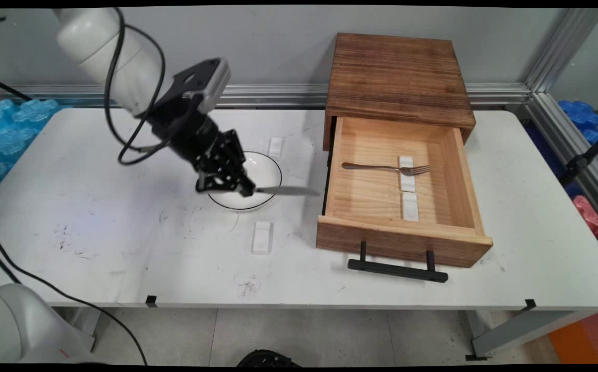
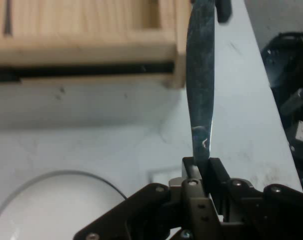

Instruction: Place the picked object into the drawer

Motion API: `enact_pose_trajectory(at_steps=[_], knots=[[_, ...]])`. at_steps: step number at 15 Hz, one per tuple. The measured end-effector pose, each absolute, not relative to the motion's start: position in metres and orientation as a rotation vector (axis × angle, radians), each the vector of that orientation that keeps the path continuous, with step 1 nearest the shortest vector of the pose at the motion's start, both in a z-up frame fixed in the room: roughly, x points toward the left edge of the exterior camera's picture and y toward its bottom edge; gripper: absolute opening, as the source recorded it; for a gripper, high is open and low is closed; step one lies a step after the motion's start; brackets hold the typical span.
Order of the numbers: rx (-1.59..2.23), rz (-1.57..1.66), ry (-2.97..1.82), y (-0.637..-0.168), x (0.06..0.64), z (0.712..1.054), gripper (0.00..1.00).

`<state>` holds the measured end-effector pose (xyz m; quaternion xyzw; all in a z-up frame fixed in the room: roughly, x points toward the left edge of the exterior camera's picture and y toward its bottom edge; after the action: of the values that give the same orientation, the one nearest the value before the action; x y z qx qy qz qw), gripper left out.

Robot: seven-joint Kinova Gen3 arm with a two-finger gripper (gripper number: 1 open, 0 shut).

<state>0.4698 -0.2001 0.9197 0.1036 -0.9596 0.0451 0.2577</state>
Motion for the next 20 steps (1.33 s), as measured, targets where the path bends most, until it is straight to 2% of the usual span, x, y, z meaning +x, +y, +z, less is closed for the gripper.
enact_pose_trajectory(at_steps=[9, 20], knots=[[0.25, 0.186, -2.546, -0.266, 0.411, 0.952, 0.0], [0.18, 0.16, -2.544, -0.32, 0.312, 0.937, 0.0]])
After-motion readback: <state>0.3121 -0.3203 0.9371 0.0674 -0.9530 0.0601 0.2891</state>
